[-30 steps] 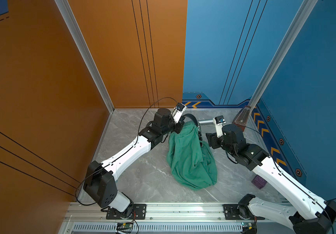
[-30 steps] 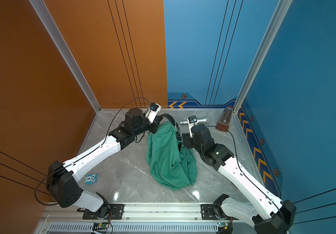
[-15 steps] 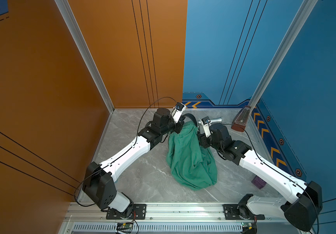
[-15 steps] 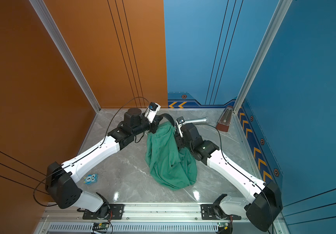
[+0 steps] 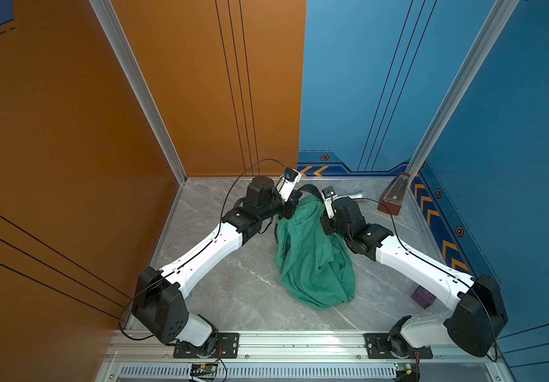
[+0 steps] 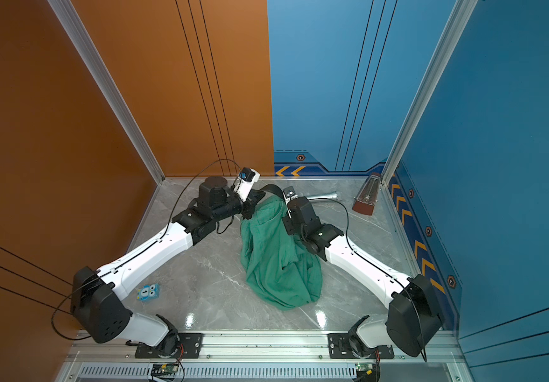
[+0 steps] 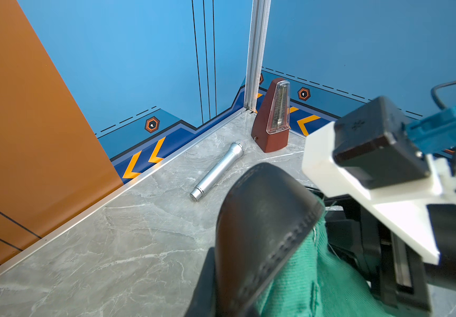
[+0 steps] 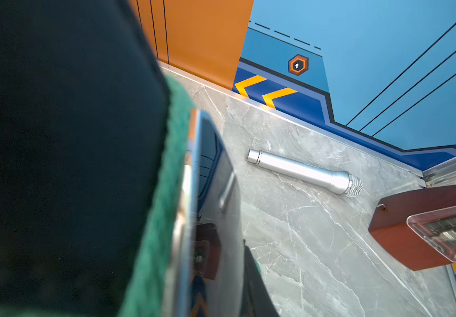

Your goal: Remove the belt from the trousers

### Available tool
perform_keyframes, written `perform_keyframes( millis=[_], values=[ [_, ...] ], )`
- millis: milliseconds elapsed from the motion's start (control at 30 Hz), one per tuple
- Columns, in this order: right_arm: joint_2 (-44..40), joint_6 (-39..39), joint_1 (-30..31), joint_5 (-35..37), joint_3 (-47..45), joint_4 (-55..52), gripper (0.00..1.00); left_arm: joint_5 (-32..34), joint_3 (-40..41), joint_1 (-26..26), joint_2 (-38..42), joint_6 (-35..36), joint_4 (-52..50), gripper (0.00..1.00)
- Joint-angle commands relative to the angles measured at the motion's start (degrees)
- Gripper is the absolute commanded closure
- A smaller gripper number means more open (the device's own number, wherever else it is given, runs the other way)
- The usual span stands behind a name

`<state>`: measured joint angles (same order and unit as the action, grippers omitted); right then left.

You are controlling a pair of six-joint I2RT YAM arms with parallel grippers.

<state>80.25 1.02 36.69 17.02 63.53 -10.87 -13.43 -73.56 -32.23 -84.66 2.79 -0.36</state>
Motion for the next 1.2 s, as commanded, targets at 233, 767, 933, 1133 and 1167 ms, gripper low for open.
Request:
perform_keyframes(
  millis=[233,767,933,1133,1167],
  values=[
    [-5.56,4.17,-4.49,6.39,4.95,-9.18,1.0,0.26,6.61,-0.35,9.96,-3.9,2.74,0.46],
    [-4.72,13.16,-5.2,5.62,14.53,-22.88,1.0,20.0,9.21,-24.97,-0.94,-10.67,11.89,0.36],
    [-4.57,14.74,-4.63,5.79,14.44,-23.07,1.0,20.72,3.86,-26.48,-7.3,-13.67,12.67,0.33],
    [-4.35,16.08,-4.16,5.68,14.29,-22.96,1.0,25.75,1.61,-26.34,-11.6,-19.43,15.19,0.34],
    [-4.48,16.22,-4.04,5.65,14.25,-22.96,1.0,27.01,1.49,-25.78,-12.12,-19.98,15.16,0.44]
  ],
)
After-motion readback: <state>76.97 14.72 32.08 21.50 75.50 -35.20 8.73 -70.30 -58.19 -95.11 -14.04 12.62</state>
